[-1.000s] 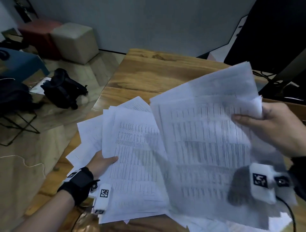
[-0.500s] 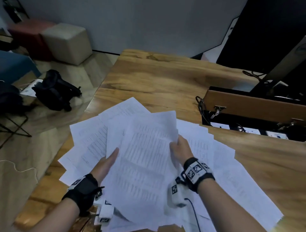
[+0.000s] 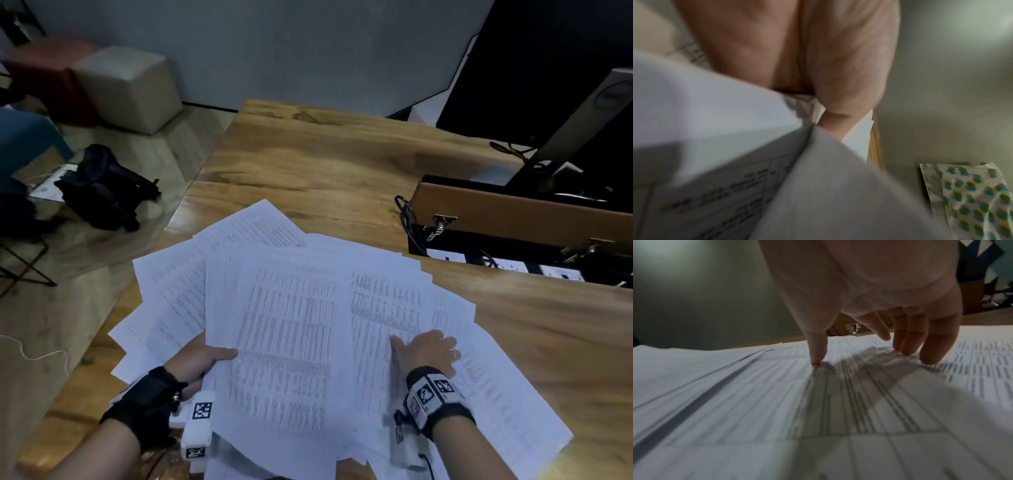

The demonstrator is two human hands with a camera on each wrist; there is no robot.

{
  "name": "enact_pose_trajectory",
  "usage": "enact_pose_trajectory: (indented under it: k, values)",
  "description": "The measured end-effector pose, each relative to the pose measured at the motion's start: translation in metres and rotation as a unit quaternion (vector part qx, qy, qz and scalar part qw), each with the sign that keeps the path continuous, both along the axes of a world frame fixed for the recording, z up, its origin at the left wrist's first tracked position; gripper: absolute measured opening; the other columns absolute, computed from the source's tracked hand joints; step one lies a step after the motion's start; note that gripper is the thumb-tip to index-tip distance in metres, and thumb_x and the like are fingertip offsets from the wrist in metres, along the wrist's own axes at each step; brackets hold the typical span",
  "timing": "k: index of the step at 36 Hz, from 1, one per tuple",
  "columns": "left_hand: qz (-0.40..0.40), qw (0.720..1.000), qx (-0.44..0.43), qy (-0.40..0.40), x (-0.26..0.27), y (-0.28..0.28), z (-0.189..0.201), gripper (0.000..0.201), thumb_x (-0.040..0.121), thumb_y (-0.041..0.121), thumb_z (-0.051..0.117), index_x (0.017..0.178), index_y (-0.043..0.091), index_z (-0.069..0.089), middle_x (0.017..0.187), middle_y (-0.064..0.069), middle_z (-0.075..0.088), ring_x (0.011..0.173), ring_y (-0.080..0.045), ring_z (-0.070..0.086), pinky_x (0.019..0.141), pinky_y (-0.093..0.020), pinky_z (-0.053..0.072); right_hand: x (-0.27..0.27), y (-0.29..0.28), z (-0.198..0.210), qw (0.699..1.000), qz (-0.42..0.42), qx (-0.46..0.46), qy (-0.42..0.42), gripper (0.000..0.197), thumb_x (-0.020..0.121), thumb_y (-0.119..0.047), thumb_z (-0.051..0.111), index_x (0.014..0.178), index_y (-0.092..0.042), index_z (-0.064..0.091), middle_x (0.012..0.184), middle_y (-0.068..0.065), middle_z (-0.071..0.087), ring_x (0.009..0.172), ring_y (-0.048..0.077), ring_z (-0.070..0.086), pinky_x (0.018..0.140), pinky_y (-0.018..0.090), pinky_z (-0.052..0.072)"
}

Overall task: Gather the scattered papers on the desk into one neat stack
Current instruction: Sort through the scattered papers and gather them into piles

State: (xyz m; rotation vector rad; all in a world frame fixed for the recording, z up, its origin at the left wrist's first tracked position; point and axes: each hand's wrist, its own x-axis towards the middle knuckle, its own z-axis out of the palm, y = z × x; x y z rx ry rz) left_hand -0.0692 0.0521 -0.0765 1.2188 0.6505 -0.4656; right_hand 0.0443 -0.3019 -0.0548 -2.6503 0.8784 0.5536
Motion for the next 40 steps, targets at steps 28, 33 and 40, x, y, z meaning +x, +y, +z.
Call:
enact_pose_trajectory:
  k: [28,33,40]
  values:
    - [0.01,0.981,0.193,0.031,-0.003,-0.014,0.007,0.025,0.077,0.014,0.081,0.1,0.01,0.072,0.097,-0.013,0.076,0.095,-0.037,0.071,0.088,-0.049,0.056,0.006,-0.015,0.007,0.971,0.014,0.186,-0.149,0.024,0.087,0.001,0.052,0.065,-0.007,0.05,0.065,0.006,0.053,0.066,0.027,0.053,0.051,0.025,0.038]
    - [0.01,0.981,0.188,0.035,-0.002,-0.012,0.005,0.022,0.077,0.011,0.08,0.098,0.011,0.072,0.1,-0.013,0.076,0.094,-0.034,0.072,0.089,-0.05,0.056,0.008,-0.018,0.015,0.975,-0.016,0.158,-0.157,0.022,0.091,-0.001,0.046,0.071,-0.001,0.055,0.07,0.013,0.058,0.057,0.026,0.051,0.046,0.024,0.033]
    - [0.012,0.983,0.179,0.042,-0.001,-0.011,0.001,0.034,0.077,0.013,0.081,0.109,0.003,0.07,0.102,-0.015,0.075,0.093,-0.033,0.072,0.085,-0.047,0.058,0.001,-0.046,0.029,0.981,-0.058,0.121,-0.143,0.013,0.087,-0.003,0.051,0.076,0.0,0.058,0.072,0.013,0.059,0.063,0.029,0.054,0.058,0.029,0.041]
